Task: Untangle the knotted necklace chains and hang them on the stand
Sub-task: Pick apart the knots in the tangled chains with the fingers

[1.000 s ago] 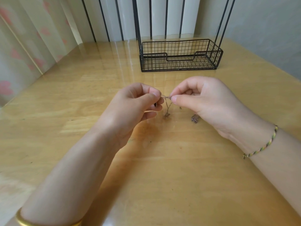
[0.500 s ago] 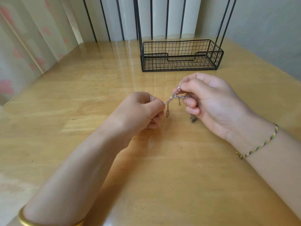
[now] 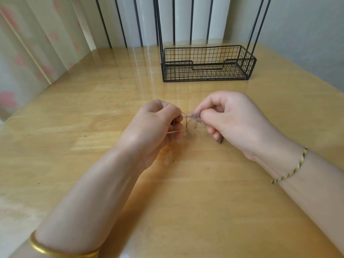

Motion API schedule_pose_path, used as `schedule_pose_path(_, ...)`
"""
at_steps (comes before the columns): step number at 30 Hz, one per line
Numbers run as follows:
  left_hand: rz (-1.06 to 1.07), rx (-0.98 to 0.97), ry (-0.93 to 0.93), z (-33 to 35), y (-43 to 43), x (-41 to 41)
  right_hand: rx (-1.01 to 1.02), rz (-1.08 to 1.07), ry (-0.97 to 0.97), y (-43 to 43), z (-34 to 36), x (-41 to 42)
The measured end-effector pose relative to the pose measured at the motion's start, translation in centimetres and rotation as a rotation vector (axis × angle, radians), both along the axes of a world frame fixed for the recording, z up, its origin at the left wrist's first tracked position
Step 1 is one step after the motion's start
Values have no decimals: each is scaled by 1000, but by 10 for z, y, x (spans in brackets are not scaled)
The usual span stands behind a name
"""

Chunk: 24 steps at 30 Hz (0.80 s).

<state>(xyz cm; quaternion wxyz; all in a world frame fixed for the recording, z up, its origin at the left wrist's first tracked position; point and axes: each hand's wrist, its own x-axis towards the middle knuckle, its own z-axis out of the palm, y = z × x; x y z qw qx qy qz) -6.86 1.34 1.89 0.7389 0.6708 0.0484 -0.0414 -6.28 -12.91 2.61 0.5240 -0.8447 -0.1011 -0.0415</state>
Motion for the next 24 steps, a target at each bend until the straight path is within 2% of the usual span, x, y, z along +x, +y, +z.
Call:
schedule_pose_path(5,-68,151,-33,0,2,-2,357,-52,173,-3,3,4)
schedule_pose_path(7,-76,235,-58,-1,2,-3,442,-54,235,-6,5,5)
schedule_pose_path(13,-36,537,-199,-2,1,-1,320,19,272,-13,3,6)
schedule_pose_path(16,-35,636,-249,-3,0,-1,382,95,328,-14,6,4)
schedule_pose_path(21,-54,637,-251,0,-2,-4,625,224,451,-14,10,5)
schedule_pose_path(24,-99,569,-195,2,-3,-5,745,224,431,-11,7,9)
